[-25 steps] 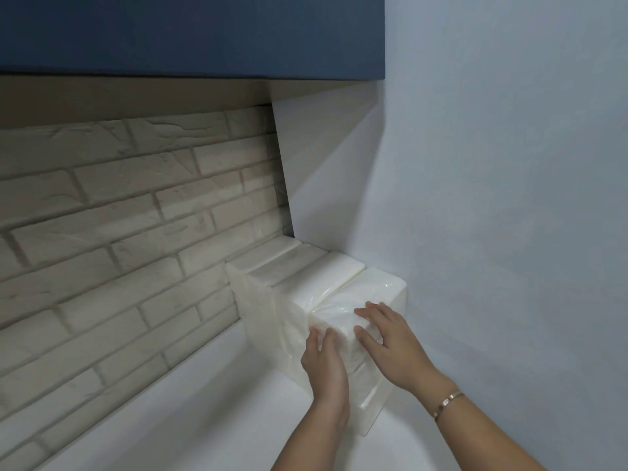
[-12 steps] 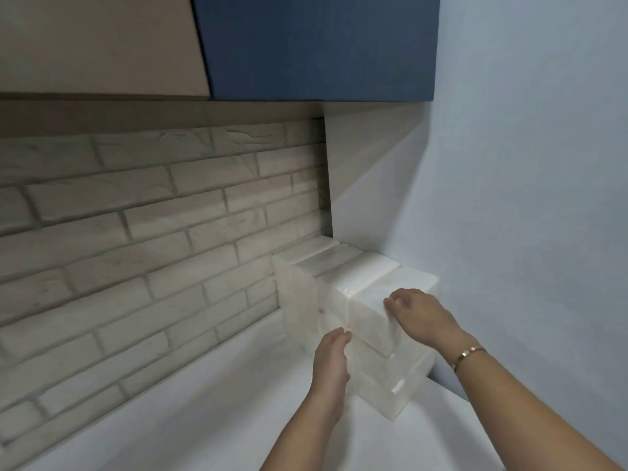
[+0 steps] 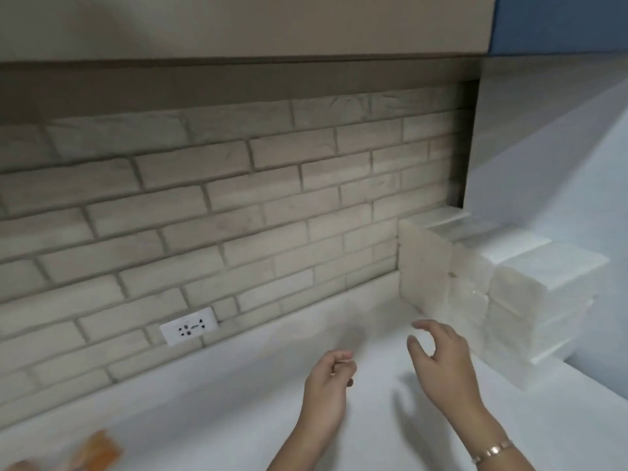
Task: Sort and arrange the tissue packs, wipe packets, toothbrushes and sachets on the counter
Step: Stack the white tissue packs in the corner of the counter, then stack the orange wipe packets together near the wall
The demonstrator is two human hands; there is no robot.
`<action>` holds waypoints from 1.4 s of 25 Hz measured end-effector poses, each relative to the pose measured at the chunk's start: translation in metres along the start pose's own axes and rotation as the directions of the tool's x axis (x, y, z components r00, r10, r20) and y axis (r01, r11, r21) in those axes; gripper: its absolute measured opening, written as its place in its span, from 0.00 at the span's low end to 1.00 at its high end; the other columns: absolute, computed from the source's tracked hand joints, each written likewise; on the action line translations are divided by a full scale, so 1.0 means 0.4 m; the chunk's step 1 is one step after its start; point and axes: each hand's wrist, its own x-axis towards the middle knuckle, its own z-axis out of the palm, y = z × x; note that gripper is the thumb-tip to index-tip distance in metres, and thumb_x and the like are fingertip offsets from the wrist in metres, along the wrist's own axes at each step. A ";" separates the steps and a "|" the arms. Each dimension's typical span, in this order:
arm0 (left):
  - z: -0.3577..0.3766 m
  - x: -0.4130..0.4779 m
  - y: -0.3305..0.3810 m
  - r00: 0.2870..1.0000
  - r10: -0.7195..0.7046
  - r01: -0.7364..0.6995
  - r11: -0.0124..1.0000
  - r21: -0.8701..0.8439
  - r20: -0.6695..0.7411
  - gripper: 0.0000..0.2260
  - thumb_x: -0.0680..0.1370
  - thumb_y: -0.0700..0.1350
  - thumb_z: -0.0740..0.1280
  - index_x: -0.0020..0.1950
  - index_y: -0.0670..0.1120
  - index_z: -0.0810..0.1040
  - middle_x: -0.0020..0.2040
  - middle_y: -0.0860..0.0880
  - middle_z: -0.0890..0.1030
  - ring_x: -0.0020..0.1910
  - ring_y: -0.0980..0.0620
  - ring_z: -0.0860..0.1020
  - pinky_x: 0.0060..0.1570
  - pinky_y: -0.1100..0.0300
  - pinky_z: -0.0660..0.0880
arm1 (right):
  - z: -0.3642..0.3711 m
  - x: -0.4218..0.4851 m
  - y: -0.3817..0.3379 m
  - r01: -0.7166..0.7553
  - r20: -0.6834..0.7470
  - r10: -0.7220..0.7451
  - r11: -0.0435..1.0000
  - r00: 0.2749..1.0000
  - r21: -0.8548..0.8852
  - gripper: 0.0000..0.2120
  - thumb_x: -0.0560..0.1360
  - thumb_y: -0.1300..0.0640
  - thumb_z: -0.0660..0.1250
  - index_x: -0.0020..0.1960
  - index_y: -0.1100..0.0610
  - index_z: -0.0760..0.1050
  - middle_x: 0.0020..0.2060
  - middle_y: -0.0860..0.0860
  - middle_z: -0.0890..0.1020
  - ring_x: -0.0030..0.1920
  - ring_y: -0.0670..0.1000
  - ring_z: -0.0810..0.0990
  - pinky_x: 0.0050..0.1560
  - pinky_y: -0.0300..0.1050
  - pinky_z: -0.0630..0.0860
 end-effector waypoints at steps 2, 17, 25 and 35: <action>-0.153 -0.055 -0.049 0.998 -0.018 0.020 0.999 0.037 -0.063 0.05 0.79 0.42 0.69 0.51 0.51 0.83 0.49 0.44 0.85 0.41 0.56 0.80 0.39 0.71 0.72 | 0.112 -0.118 -0.050 -0.034 0.146 0.028 0.999 0.989 0.037 0.11 0.78 0.55 0.70 0.54 0.39 0.76 0.57 0.45 0.80 0.54 0.54 0.77 0.56 0.52 0.73; -0.837 -0.469 -0.382 0.843 -0.125 0.174 0.984 0.046 -0.523 0.09 0.78 0.41 0.70 0.47 0.55 0.84 0.41 0.51 0.83 0.37 0.59 0.80 0.45 0.56 0.79 | 0.605 -0.702 -0.354 0.176 0.795 -0.038 0.980 0.606 -0.087 0.07 0.78 0.46 0.65 0.55 0.37 0.72 0.55 0.38 0.76 0.58 0.44 0.74 0.58 0.45 0.73; -1.033 -0.626 -0.497 0.672 -0.074 0.336 0.917 0.214 -0.737 0.09 0.77 0.39 0.71 0.56 0.47 0.83 0.46 0.53 0.85 0.45 0.56 0.83 0.45 0.61 0.79 | 0.743 -0.849 -0.485 0.190 0.940 -0.017 0.980 0.340 -0.051 0.05 0.73 0.44 0.65 0.48 0.39 0.76 0.48 0.43 0.82 0.47 0.43 0.81 0.55 0.45 0.79; -1.178 -0.652 -0.592 0.634 -0.209 0.755 0.380 0.535 -0.745 0.48 0.68 0.80 0.56 0.79 0.51 0.60 0.77 0.48 0.68 0.76 0.44 0.65 0.75 0.38 0.58 | 0.963 -0.937 -0.624 0.109 0.973 -0.022 0.994 0.232 -0.004 0.10 0.78 0.49 0.65 0.58 0.51 0.74 0.53 0.48 0.80 0.53 0.49 0.81 0.59 0.48 0.78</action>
